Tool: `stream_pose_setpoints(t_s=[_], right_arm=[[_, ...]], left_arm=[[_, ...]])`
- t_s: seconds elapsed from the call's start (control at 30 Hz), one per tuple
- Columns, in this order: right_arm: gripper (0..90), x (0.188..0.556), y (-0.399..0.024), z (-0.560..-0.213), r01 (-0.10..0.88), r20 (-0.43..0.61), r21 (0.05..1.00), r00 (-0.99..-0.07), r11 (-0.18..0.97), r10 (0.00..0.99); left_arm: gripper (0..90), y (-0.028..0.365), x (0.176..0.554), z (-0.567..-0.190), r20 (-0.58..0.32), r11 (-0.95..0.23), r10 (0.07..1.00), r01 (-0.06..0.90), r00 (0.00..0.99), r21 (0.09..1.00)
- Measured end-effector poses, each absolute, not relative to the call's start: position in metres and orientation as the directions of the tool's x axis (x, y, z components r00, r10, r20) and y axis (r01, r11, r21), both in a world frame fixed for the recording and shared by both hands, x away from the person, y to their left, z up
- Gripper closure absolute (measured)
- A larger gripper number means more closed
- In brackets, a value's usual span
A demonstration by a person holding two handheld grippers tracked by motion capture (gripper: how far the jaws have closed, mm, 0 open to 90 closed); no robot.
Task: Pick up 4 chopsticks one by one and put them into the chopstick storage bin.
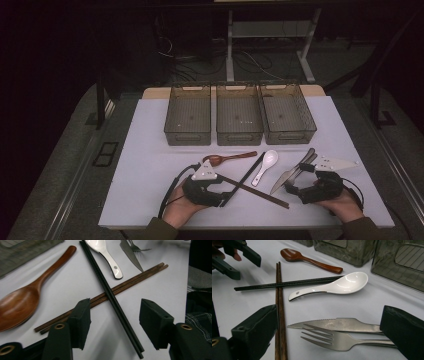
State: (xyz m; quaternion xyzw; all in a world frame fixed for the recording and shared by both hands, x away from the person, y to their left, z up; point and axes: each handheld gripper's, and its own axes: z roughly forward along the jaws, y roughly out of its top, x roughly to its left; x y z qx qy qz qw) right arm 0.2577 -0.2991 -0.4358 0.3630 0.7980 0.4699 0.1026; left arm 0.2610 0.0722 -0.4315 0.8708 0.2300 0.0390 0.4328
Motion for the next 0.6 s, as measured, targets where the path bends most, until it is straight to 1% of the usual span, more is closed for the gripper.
stream_pose_setpoints(t_s=[0.13, 0.4, 0.6], right_arm=[[1.6, 0.258, -0.299, -0.436, 0.483, 0.178, 0.825, -0.715, 0.294, 0.676], [1.6, 0.259, -0.299, -0.436, 0.482, 0.177, 0.825, -0.715, 0.294, 0.677], [1.6, 0.259, -0.300, -0.436, 0.484, 0.179, 0.826, -0.712, 0.290, 0.679]], left_arm=[[46.7, 0.064, 0.261, -0.435, -0.129, -0.539, 0.432, 0.370, 0.893, 0.757], [51.0, 0.052, 0.259, -0.442, -0.103, -0.581, 0.439, 0.370, 0.893, 0.725], [55.8, 0.046, 0.258, -0.445, -0.104, -0.584, 0.455, 0.385, 0.884, 0.715]])
